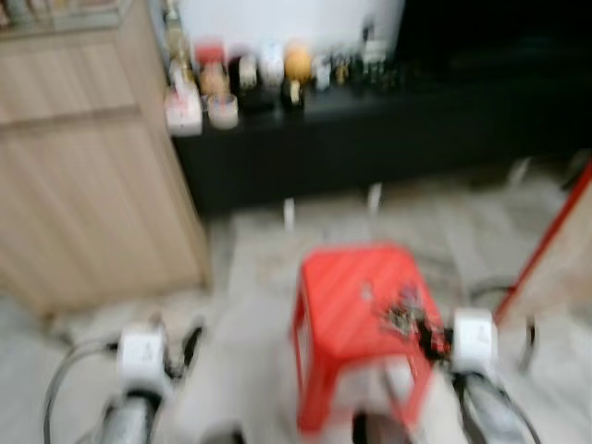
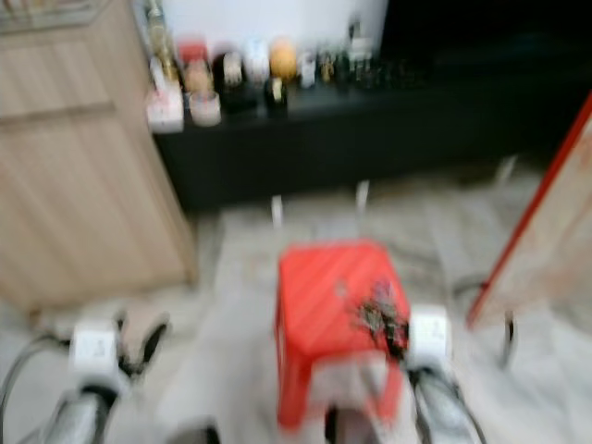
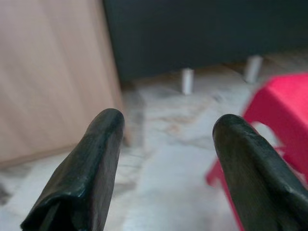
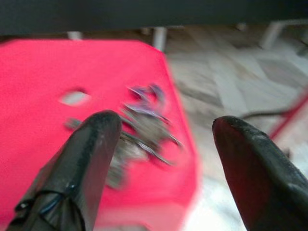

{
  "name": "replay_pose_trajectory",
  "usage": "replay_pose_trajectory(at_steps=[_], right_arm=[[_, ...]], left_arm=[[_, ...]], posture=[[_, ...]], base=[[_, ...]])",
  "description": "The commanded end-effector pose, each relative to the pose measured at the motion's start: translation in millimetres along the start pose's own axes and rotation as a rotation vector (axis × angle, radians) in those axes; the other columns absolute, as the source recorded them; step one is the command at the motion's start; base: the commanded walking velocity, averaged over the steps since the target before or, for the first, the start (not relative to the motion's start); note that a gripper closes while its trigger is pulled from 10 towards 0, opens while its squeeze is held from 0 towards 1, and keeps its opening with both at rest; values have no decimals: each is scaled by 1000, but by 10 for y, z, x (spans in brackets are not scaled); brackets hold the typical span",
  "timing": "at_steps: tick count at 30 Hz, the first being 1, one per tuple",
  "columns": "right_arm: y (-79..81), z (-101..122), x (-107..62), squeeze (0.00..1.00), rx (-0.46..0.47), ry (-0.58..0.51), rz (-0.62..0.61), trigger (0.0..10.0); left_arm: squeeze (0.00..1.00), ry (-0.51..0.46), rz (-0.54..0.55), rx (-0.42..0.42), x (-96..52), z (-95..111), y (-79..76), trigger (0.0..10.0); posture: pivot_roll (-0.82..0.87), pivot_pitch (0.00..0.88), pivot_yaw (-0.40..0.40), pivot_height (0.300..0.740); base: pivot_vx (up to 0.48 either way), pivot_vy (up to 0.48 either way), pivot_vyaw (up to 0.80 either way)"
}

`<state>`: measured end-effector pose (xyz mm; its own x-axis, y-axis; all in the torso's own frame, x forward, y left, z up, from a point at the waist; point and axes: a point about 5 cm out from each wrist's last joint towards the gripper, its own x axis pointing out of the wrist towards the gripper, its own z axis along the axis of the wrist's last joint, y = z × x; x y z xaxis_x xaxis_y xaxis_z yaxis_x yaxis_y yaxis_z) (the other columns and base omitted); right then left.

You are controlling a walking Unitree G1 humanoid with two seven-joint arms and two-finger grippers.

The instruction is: Hang keys on a hook

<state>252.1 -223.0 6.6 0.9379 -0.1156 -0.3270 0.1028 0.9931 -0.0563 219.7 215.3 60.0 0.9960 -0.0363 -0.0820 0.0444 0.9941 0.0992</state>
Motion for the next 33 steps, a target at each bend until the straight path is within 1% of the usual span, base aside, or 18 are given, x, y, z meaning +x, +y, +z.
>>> replay_pose_trajectory(at_steps=[1, 4, 8, 9, 14, 15, 16, 19, 23, 24, 25, 26, 28, 33], right_arm=[[109, 2, 7, 0, 12, -4, 28, 10000], [111, -1, 17, 0, 9, 4, 32, 10000], [139, -15, 45, 0, 16, 31, 76, 10000], [143, -17, 62, 0, 3, 37, 80, 10000], [104, -26, 111, 0, -3, 62, 57, 10000], [71, -19, 147, 0, 39, 78, 29, 10000], [57, -11, 164, 0, 58, 83, 17, 10000], [29, 30, 236, 0, 96, 104, -10, 10000], [23, 71, 287, 0, 130, 112, -20, 10000], [4, 95, 320, 0, 186, 122, -45, 10000], [-1, 103, 329, 0, 204, 124, -53, 10000], [-2, 111, 340, 0, 206, 128, -54, 10000], [21, 125, 366, 0, 177, 147, -36, 10000], [41, 122, 386, 0, 160, 174, -23, 10000]], left_arm=[[0, 37, 23, 20, -52, -69, 70, 10000], [0, 40, 26, 20, -61, -74, 75, 10000], [0, 39, 25, 20, -63, -71, 73, 10000], [0, 39, 23, 21, -65, -66, 71, 10000], [0, 37, 21, 23, -82, -58, 74, 10000], [0, 39, 21, 26, -93, -59, 76, 10000], [0, 40, 22, 26, -103, -60, 80, 10000], [0, 47, 10, 39, -131, -55, 92, 10000], [0, 50, 7, 47, -154, -45, 114, 10000], [0, 50, 5, 51, -164, -38, 127, 10000], [0, 50, 5, 52, -169, -35, 132, 10000], [0, 51, 5, 54, -171, -33, 136, 10000], [0, 52, 5, 57, -181, -26, 144, 10000], [0, 57, 2, 58, -201, -24, 130, 10000]], posture=[[62, 0, -22, 580], [61, 0, -21, 580], [60, 0, -18, 580], [62, 0, -17, 580], [76, 0, -16, 580], [79, 0, -15, 580], [83, 0, -13, 580], [90, 0, -6, 580], [98, 0, -1, 580], [105, 0, 0, 580], [105, 0, 1, 580], [105, 0, 1, 580], [105, 0, 1, 580], [111, 0, -1, 580]], base=[[0, 0, 0], [0, 0, 0], [0, 0, 0], [0, 0, 0], [0, 0, 0], [0, 0, 0], [0, 0, 0], [0, 0, 0], [0, 0, 0], [0, 0, 0], [0, 0, 0], [0, 0, 0], [0, 0, 0], [0, 0, 0]])
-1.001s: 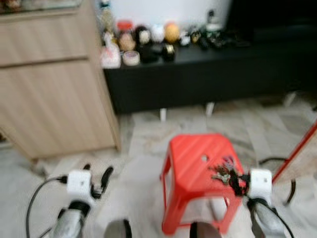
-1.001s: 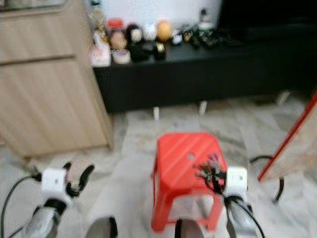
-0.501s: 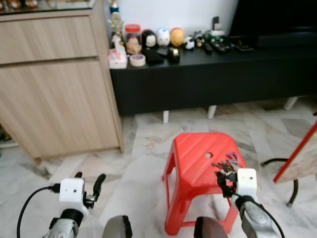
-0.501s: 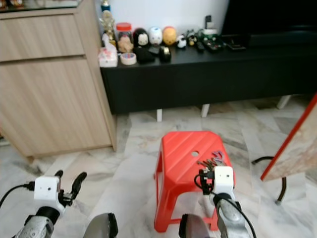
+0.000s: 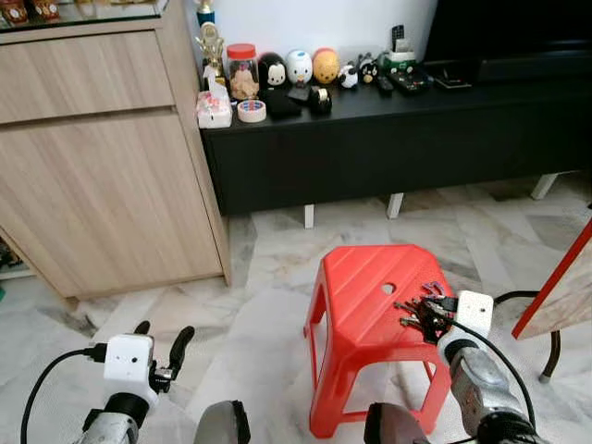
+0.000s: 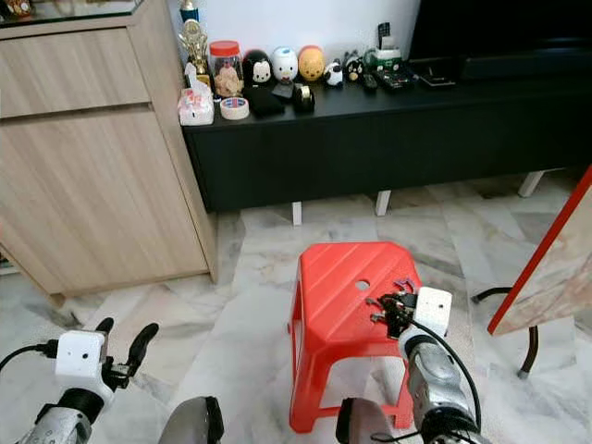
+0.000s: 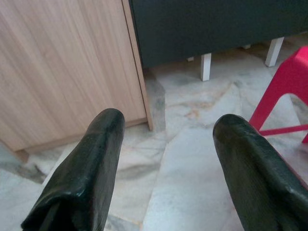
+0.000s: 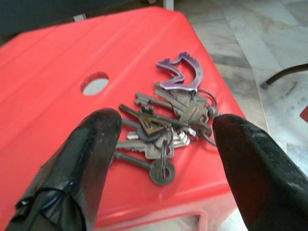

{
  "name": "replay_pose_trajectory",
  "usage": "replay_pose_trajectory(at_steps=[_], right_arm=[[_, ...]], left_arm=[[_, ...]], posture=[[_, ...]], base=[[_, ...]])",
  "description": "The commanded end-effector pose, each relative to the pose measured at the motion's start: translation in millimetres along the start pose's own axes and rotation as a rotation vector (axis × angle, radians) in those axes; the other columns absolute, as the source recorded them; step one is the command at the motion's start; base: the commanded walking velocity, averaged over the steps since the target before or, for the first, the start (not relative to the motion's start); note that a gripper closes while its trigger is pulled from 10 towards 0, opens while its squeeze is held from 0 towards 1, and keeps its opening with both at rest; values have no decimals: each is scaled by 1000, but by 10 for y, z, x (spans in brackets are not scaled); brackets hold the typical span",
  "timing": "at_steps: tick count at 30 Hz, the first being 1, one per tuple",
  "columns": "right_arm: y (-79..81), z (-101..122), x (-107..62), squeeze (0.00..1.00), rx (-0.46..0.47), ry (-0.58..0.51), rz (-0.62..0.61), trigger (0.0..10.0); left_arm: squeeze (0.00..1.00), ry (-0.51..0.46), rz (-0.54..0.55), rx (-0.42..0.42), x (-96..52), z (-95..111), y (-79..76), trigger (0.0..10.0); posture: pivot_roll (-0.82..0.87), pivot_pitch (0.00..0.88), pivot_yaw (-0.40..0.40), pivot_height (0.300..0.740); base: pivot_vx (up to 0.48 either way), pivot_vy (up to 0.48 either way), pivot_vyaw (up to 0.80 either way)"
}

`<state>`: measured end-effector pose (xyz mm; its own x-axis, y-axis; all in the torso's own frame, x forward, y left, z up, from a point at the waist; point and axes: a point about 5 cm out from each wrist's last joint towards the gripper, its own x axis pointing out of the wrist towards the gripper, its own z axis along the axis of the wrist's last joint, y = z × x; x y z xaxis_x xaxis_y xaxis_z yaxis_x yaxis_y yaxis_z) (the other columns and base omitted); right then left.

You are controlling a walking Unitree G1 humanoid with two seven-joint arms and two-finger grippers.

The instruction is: Hang keys on a hook

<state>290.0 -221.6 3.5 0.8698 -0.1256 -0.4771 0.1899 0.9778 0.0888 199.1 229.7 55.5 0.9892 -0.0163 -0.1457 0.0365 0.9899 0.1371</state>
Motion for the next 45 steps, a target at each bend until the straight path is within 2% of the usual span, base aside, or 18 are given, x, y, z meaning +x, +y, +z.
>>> replay_pose_trajectory(at_steps=[1, 4, 15, 16, 17, 18, 19, 20, 23, 25, 26, 36, 45], right_arm=[[-10, 25, 18, 0, -2, 16, -5, 10000], [-6, 8, 21, 0, 7, 31, -2, 10000], [-55, -193, -30, 0, -56, 120, 0, 10000], [-55, -208, -34, 0, -60, 125, 2, 8980], [-58, -210, -35, 0, -63, 127, 1, 5216], [-61, -210, -34, 0, -65, 128, 0, 3529], [-65, -207, -33, 0, -65, 128, -2, 3020], [-67, -202, -32, 0, -66, 126, -4, 0], [-61, -179, -22, 0, -67, 122, -4, 0], [-50, -160, -12, 0, -87, 123, -3, 7373], [-47, -154, -9, 0, -93, 124, -5, 10000], [-7, -62, 22, 0, -65, 83, 0, 10000], [22, -34, 35, 0, -80, 77, 2, 10000]], left_arm=[[0, -8, -9, 21, 0, 52, 1, 10000], [0, -5, -8, 21, -5, 52, 3, 10000], [0, 7, -4, 24, -10, 44, 16, 10000], [0, 7, -2, 26, -15, 45, 25, 10000], [0, 7, -1, 26, -16, 45, 27, 10000], [0, 8, 0, 27, -19, 45, 29, 10000], [0, 8, 0, 27, -21, 45, 29, 10000], [0, 8, 0, 27, -24, 45, 26, 10000], [0, 10, -1, 27, -35, 44, 22, 10000], [0, 14, -2, 28, -47, 42, 22, 10000], [0, 15, -1, 29, -54, 43, 24, 10000], [0, 27, 6, 32, -120, 32, 37, 10000], [0, 24, 3, 44, -125, 71, 42, 10000]], posture=[[113, 0, -2, 580], [112, 0, -2, 580], [114, 0, 3, 580], [115, 0, 4, 580], [115, 0, 4, 580], [116, 0, 5, 580], [116, 0, 5, 580], [117, 0, 5, 580], [117, 0, 7, 580], [120, 0, 8, 580], [122, 0, 8, 580], [127, 15, 17, 580], [133, 37, 29, 580]], base=[[0, 0, 0], [0, 0, 0], [0, 0, 0], [0, 0, 0], [0, 0, 0], [0, 0, 0], [0, 0, 0], [0, 0, 0], [0, 0, 0], [0, 0, 0], [0, 0, 0], [0, 0, 0], [0, 0, 0]])
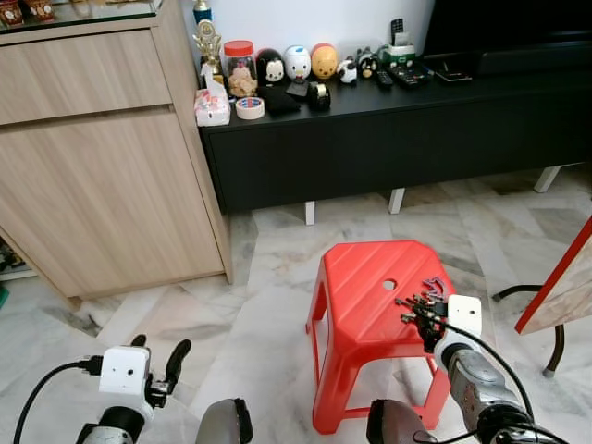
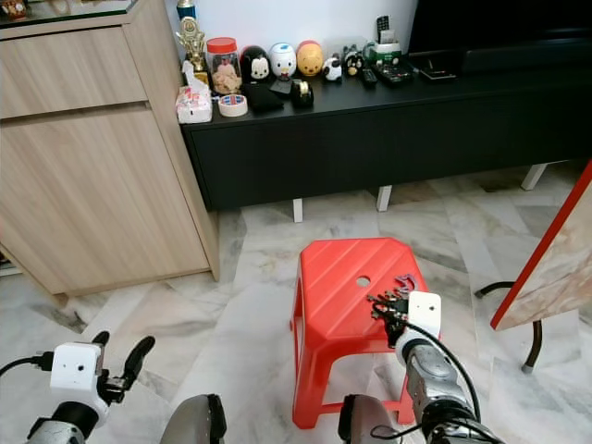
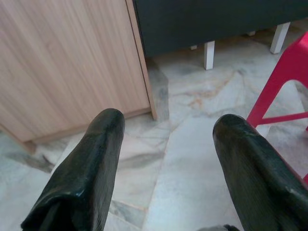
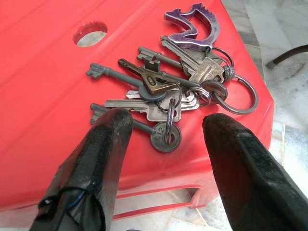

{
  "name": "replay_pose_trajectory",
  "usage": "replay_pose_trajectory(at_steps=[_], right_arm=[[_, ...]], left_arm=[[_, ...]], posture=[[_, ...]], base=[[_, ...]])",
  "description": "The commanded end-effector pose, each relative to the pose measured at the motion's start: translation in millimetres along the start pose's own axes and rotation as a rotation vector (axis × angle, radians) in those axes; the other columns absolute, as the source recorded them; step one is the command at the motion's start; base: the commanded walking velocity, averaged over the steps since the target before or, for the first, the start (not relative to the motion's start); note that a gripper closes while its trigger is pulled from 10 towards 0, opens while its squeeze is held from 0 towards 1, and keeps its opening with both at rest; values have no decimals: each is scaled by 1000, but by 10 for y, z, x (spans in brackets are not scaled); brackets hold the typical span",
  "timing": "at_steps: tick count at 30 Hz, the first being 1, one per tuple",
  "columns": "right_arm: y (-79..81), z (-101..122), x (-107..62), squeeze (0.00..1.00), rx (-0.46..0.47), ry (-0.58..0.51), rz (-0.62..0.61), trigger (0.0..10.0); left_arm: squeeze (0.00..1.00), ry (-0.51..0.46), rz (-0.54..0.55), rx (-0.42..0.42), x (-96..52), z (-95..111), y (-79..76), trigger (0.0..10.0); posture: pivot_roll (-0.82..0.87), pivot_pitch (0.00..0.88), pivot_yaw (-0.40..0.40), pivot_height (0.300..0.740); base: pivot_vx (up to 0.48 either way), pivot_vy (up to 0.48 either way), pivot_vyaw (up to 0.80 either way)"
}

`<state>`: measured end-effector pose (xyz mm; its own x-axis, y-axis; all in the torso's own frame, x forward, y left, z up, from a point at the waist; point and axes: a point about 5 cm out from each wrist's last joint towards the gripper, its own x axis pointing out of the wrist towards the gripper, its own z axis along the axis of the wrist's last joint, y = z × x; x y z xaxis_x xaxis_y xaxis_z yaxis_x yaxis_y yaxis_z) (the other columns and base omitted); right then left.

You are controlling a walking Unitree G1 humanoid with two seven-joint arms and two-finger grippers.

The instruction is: Hang keys on a hook

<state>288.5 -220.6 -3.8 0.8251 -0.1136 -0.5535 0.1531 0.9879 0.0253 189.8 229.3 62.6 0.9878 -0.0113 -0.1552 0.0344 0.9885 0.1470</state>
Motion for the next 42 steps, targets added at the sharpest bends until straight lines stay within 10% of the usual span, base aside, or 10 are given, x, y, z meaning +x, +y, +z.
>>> replay_pose_trajectory(at_steps=[1, 8, 9, 10, 11, 42], right_arm=[[18, 41, 11, 0, -7, -12, 2, 10000], [21, 57, 16, 0, -15, -11, 1, 9686], [27, 65, 19, 0, -16, -13, 2, 2824], [27, 65, 19, 0, -16, -13, 2, 2824], [31, 73, 21, 0, -18, -14, 4, 0], [85, 92, 28, 0, -9, -26, 19, 0]], left_arm=[[0, 13, -1, 36, -26, 16, 43, 10000], [0, 13, 2, 44, -57, 42, 62, 10000], [0, 13, 2, 44, -64, 41, 63, 10000], [0, 13, 2, 44, -64, 41, 63, 10000], [0, 14, 1, 43, -69, 45, 60, 10000], [0, 20, 26, 49, -38, 47, 102, 10000]], posture=[[133, 37, 29, 580], [140, 54, 32, 580], [141, 59, 33, 580], [141, 59, 33, 580], [143, 63, 32, 580], [159, 30, 17, 580]], base=[[0, 0, 0], [0, 0, 0], [0, 0, 0], [0, 0, 0], [0, 0, 0], [0, 0, 0]])
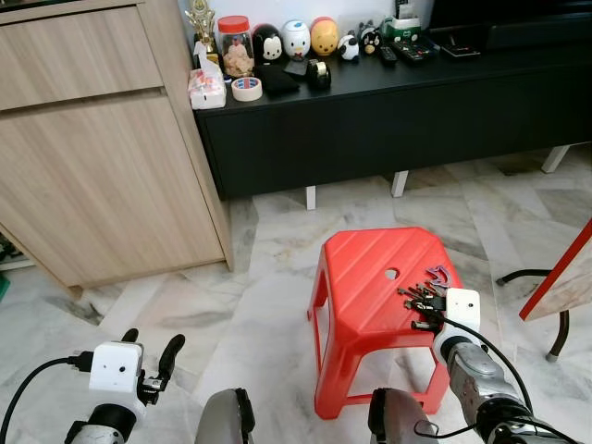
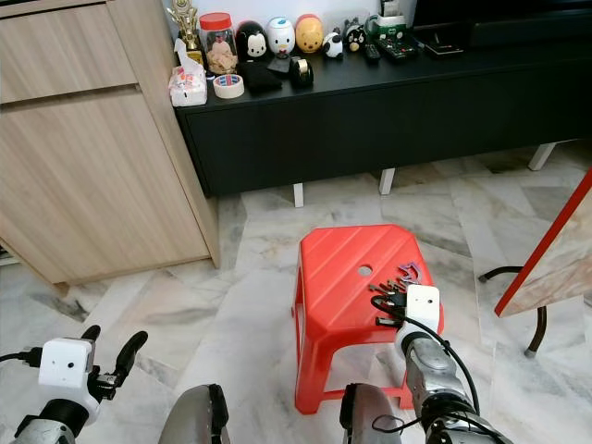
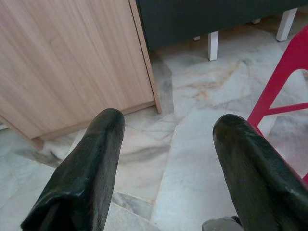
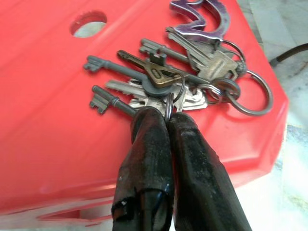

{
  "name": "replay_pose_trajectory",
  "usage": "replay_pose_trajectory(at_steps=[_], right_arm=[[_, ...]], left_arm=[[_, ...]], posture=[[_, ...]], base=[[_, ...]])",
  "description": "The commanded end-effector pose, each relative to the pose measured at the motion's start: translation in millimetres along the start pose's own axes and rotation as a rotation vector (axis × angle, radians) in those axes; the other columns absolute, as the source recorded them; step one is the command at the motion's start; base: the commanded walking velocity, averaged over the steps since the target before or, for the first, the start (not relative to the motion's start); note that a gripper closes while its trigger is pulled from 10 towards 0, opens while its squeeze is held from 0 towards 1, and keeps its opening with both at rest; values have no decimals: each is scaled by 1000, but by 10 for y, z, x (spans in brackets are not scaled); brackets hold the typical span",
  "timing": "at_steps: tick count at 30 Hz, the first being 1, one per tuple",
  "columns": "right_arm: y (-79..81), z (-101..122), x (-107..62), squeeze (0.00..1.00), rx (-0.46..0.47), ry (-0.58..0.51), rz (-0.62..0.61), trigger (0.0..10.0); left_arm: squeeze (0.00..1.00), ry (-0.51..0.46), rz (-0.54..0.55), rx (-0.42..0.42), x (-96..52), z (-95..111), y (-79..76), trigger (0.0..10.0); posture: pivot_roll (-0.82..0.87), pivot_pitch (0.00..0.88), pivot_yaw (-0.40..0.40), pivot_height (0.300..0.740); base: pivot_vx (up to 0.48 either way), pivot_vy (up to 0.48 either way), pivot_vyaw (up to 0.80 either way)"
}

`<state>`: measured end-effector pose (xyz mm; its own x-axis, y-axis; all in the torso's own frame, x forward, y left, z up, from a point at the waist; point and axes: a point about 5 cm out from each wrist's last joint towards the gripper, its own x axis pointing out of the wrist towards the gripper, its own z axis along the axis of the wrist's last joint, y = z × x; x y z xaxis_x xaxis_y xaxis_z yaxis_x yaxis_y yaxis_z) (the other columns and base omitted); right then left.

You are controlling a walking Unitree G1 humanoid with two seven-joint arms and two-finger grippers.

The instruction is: Hang keys on a hook

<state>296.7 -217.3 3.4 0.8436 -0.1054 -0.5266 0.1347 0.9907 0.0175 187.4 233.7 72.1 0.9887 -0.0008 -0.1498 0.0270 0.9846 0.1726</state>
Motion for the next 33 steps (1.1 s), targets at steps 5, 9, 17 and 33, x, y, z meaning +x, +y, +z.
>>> replay_pose_trajectory(at_steps=[5, 9, 17, 33], right_arm=[[121, 31, 17, 0, 24, -15, 35, 0], [215, 116, 29, 0, 56, -65, 73, 0], [395, 350, -10, 0, 55, -256, 175, 10000], [118, 145, -207, 0, 64, -343, 82, 10000]], left_arm=[[0, 24, 29, 25, 43, -67, 68, 10000], [0, 31, 60, 19, 103, -131, 84, 10000], [0, 37, 105, 8, 241, -223, 144, 10000], [0, 263, 191, -58, 225, -883, 154, 10000]], posture=[[159, 0, 2, 580], [163, 0, -15, 580], [147, 0, -30, 580], [88, 0, -76, 605]], base=[[0, 0, 0], [0, 0, 0], [0, 0, 0], [0, 0, 0]])
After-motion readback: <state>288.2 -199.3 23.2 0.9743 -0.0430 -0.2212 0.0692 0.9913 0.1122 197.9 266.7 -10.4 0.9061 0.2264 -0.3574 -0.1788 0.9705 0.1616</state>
